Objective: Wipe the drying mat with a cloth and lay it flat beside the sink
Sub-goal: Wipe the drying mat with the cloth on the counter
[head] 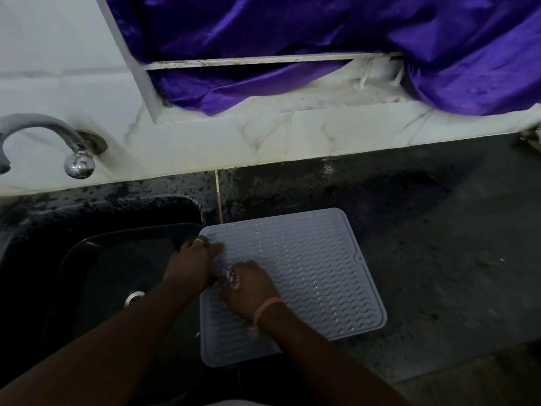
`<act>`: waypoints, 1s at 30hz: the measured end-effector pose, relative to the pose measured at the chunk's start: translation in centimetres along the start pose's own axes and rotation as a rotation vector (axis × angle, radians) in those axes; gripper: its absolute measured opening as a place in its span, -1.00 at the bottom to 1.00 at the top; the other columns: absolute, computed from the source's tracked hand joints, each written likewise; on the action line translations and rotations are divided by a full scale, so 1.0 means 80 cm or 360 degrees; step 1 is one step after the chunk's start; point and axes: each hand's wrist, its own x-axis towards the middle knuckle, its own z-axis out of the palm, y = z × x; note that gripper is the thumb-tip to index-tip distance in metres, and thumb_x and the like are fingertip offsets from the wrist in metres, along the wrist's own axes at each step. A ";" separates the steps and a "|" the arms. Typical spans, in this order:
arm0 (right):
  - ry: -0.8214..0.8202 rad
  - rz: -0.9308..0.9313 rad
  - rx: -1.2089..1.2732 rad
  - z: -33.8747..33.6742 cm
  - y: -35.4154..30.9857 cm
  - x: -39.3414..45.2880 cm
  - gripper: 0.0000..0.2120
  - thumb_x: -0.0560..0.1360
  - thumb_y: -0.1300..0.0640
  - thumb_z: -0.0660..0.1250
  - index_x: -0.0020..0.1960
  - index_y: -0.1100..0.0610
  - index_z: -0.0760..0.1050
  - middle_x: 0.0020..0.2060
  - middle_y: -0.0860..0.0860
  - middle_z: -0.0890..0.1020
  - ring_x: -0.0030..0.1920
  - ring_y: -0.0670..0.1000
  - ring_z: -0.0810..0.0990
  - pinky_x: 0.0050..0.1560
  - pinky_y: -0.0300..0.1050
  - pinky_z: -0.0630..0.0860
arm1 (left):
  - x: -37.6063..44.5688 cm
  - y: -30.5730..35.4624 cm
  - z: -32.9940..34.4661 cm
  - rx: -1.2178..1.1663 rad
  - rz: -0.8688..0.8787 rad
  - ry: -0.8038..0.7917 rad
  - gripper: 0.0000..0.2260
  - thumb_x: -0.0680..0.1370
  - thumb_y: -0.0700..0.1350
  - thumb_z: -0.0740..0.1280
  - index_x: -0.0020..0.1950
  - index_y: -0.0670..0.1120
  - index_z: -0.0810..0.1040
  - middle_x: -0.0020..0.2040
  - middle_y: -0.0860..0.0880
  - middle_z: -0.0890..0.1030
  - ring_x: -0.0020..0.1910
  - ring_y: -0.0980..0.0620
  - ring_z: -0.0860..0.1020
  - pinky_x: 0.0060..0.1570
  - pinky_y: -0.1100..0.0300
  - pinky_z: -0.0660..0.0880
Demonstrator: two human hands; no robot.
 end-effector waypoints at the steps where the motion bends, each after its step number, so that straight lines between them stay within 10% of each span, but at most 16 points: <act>1: -0.0024 0.0070 0.0107 -0.021 0.011 0.001 -0.77 0.47 -0.07 0.31 -0.20 0.09 0.55 -0.26 0.05 0.63 -0.17 0.09 0.61 -0.08 0.01 0.58 | 0.003 -0.002 -0.003 -0.0001 0.0013 -0.0030 -0.23 0.36 0.13 0.52 0.51 0.23 0.27 0.49 -0.05 0.27 0.38 -0.15 0.35 0.29 -0.08 0.43; 4: 0.0199 0.0459 0.0286 -0.084 0.071 0.022 -0.83 0.48 0.11 0.34 -0.25 0.15 0.57 -0.35 0.08 0.63 -0.30 0.09 0.65 -0.24 0.01 0.63 | 0.017 -0.004 -0.023 -0.0015 0.0005 -0.0095 -0.22 0.35 0.18 0.53 0.51 0.18 0.29 0.48 -0.05 0.30 0.42 -0.15 0.31 0.33 -0.10 0.37; 11: 0.0545 0.1124 -0.0059 -0.152 0.194 0.069 -0.53 0.52 -0.05 0.25 0.27 0.26 0.49 0.20 0.26 0.55 0.17 0.27 0.54 0.20 0.03 0.48 | 0.023 0.001 -0.015 -0.0040 -0.0043 -0.0059 -0.18 0.35 0.02 0.55 0.53 0.17 0.25 0.54 -0.05 0.21 0.44 -0.17 0.28 0.37 -0.13 0.34; 18: 0.0541 0.0745 -0.0114 -0.067 0.053 0.071 -0.58 0.54 -0.06 0.13 0.20 0.22 0.48 0.11 0.18 0.53 0.02 0.15 0.55 0.07 0.01 0.52 | 0.028 -0.004 -0.013 -0.0079 -0.0052 -0.0029 -0.16 0.34 0.04 0.55 0.54 0.20 0.22 0.55 -0.02 0.21 0.45 -0.14 0.27 0.38 -0.13 0.33; 24: -0.0055 -0.0011 0.0001 -0.023 -0.031 0.075 -0.69 0.50 0.00 0.20 0.04 0.18 0.57 0.01 0.17 0.63 0.08 0.19 0.53 0.16 0.11 0.50 | 0.027 -0.013 -0.009 -0.0079 0.0019 0.0097 -0.30 0.40 0.06 0.45 0.51 0.25 0.27 0.50 -0.01 0.29 0.37 -0.15 0.37 0.27 -0.06 0.44; 30: 0.0358 0.0624 0.0570 -0.115 0.083 0.097 -0.81 0.39 0.06 0.30 -0.23 0.18 0.56 -0.36 0.10 0.64 -0.34 0.09 0.64 -0.26 0.06 0.65 | 0.040 -0.023 -0.019 -0.0198 -0.0013 -0.0075 -0.07 0.29 0.19 0.55 0.57 0.17 0.17 0.52 -0.02 0.28 0.41 -0.13 0.33 0.31 -0.06 0.41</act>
